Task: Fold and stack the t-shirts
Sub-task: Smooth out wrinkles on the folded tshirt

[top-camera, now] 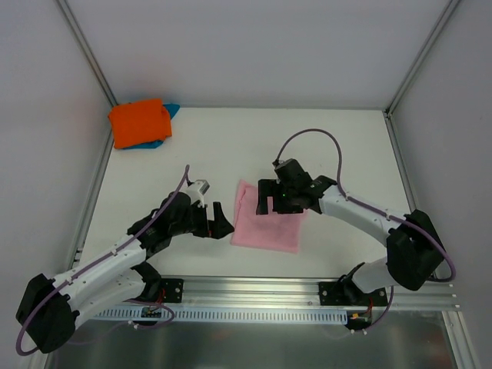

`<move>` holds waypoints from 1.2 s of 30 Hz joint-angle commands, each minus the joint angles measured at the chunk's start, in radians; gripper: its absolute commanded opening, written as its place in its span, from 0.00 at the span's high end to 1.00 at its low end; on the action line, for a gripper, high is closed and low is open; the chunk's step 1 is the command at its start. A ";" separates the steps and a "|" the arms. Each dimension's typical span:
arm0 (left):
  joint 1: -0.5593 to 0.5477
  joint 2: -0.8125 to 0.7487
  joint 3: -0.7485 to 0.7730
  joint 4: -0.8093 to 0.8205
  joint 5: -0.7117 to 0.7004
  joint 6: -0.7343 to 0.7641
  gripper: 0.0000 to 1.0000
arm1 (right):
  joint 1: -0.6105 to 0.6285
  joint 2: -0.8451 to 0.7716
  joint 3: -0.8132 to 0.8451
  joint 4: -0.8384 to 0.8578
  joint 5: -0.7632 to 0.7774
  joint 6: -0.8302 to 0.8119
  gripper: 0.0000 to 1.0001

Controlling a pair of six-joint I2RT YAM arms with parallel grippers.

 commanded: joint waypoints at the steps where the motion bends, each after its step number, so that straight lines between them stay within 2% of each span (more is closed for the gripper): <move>1: 0.018 -0.063 -0.016 0.055 0.022 -0.045 0.01 | 0.030 -0.073 0.047 -0.037 0.060 -0.008 0.01; 3: 0.023 -0.115 -0.030 0.035 -0.030 -0.087 0.01 | 0.042 -0.109 0.051 -0.045 0.097 -0.005 0.01; 7: 0.032 -0.201 -0.062 0.006 -0.047 -0.108 0.01 | 0.083 -0.240 0.022 -0.005 0.105 -0.005 0.00; 11: 0.032 -0.204 -0.046 -0.034 -0.040 -0.069 0.01 | 0.088 -0.320 -0.090 0.148 0.079 0.006 0.01; 15: 0.032 -0.184 -0.021 -0.081 -0.040 -0.034 0.01 | 0.097 -0.233 -0.065 0.087 0.103 -0.014 0.00; 28: 0.032 -0.185 -0.030 -0.098 -0.050 -0.051 0.01 | 0.139 0.121 0.028 0.184 0.085 -0.019 0.01; 36: 0.032 -0.163 -0.024 -0.106 -0.046 -0.045 0.01 | 0.139 0.124 -0.109 0.201 0.151 0.026 0.01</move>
